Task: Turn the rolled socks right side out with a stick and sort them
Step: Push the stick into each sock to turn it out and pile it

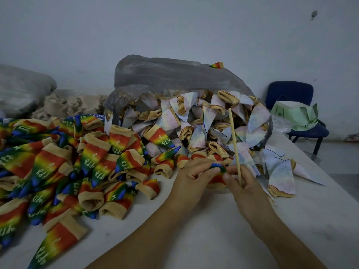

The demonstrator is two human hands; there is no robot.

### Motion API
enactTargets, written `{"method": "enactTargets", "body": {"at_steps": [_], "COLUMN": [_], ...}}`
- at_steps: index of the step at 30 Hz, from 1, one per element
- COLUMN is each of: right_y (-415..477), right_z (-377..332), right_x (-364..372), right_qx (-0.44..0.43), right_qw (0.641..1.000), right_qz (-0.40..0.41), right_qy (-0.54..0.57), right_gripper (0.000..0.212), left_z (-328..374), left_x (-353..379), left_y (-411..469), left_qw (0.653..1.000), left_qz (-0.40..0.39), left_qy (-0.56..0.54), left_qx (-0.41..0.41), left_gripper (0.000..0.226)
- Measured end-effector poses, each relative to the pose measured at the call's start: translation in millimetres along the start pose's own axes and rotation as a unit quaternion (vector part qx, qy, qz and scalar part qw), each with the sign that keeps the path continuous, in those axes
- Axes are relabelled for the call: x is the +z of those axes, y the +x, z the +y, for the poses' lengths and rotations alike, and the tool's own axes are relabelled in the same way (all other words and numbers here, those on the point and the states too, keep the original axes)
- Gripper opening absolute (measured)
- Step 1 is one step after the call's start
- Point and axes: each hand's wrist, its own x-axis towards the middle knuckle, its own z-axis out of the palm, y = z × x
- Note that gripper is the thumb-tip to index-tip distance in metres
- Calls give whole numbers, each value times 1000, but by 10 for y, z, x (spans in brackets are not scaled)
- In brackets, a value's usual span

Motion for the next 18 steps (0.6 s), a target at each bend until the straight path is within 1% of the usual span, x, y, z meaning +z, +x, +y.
{"method": "enactTargets", "body": {"at_steps": [5,8,10,14,16,18], "right_y": [7,14,11,-4,-6,-4], "right_z": [-1,2,-11,-9,8,35], "right_x": [10,-4,-8,15,29,36], "right_qx": [-12,-11,-10,-13,-4,10], "right_qw": [1000,1000,1000,1000,1000,1000], "right_qz": [8,3,2,14,3,-17], "right_qy": [-1,6,3,-2,-6,-16], "right_gripper": [13,11,11,15,11,4], "left_z": [31,33,48,51,44,30], "left_x": [11,22,23,29,29,23], "left_y": [0,-6,-11,-2,11,24], "left_qw": [1000,1000,1000,999,998,994], "left_qz": [-1,1,3,15,35,51], "left_qy": [-25,-17,-15,-24,-37,-66], "left_qx": [19,17,0,-16,-30,-70], "left_gripper": [33,32,20,19,13,9]}}
